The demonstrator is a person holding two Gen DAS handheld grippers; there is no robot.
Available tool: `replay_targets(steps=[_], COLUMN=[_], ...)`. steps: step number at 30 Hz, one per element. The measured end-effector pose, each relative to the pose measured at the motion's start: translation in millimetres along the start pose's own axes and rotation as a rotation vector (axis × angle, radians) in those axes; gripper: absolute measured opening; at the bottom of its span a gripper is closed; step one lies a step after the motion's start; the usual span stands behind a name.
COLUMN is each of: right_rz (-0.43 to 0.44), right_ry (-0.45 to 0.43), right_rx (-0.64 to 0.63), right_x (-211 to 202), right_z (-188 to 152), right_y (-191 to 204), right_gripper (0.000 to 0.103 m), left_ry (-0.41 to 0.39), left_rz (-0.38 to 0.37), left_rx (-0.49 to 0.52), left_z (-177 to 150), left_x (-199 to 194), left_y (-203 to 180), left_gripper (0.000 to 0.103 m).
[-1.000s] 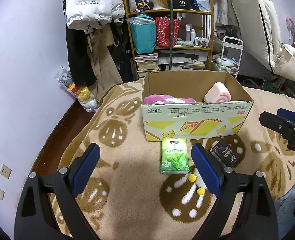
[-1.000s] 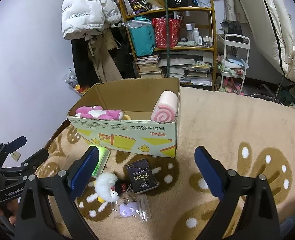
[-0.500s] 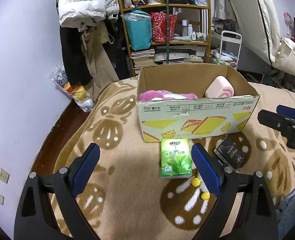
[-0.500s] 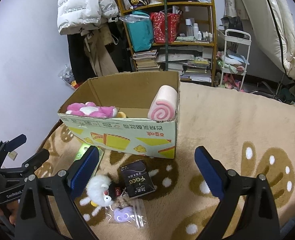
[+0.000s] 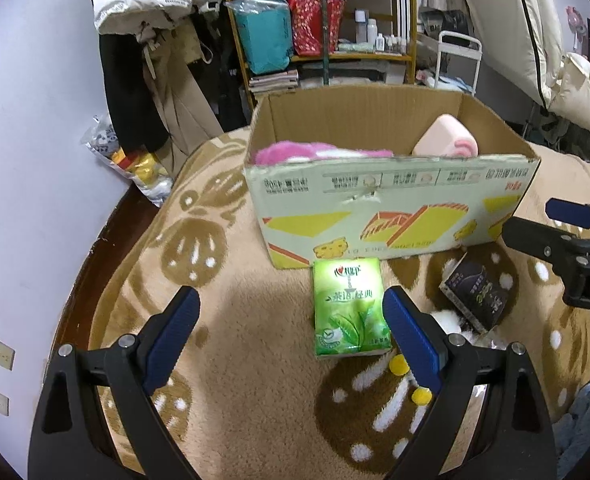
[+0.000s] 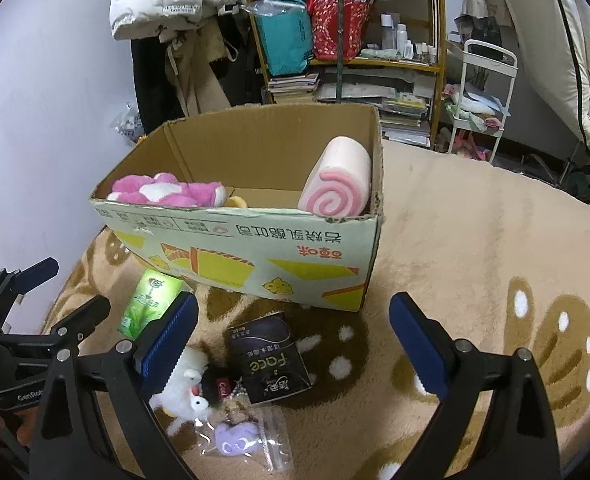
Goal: Organize soft objects
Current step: 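Withdraw both grippers and lower them toward the tissue packs beside the box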
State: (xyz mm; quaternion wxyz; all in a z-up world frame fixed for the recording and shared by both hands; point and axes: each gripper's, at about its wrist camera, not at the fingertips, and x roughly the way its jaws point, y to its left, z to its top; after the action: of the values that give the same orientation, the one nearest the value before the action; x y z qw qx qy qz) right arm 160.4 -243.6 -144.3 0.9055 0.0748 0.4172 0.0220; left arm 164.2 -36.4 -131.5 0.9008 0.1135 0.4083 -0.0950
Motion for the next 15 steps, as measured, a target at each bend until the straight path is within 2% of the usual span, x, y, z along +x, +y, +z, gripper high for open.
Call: replay_targets(steps=[5, 15], right_rz=[-0.01, -0.025], right_ry=[0.037, 0.113], right_rx=[0.004, 0.035], right_x=[14.8, 43.0], right_z=[-3.1, -11.1], right_y=[-3.9, -15.2], right_gripper=[0.1, 0.1], left_ry=[0.023, 0.079], left_rz=[0.003, -0.047], left_rx=[0.026, 0.038], left_z=[-4.1, -11.2], left_x=[11.2, 26.8], left_y=[-5.6, -13.8], left_gripper=[0.092, 0.092])
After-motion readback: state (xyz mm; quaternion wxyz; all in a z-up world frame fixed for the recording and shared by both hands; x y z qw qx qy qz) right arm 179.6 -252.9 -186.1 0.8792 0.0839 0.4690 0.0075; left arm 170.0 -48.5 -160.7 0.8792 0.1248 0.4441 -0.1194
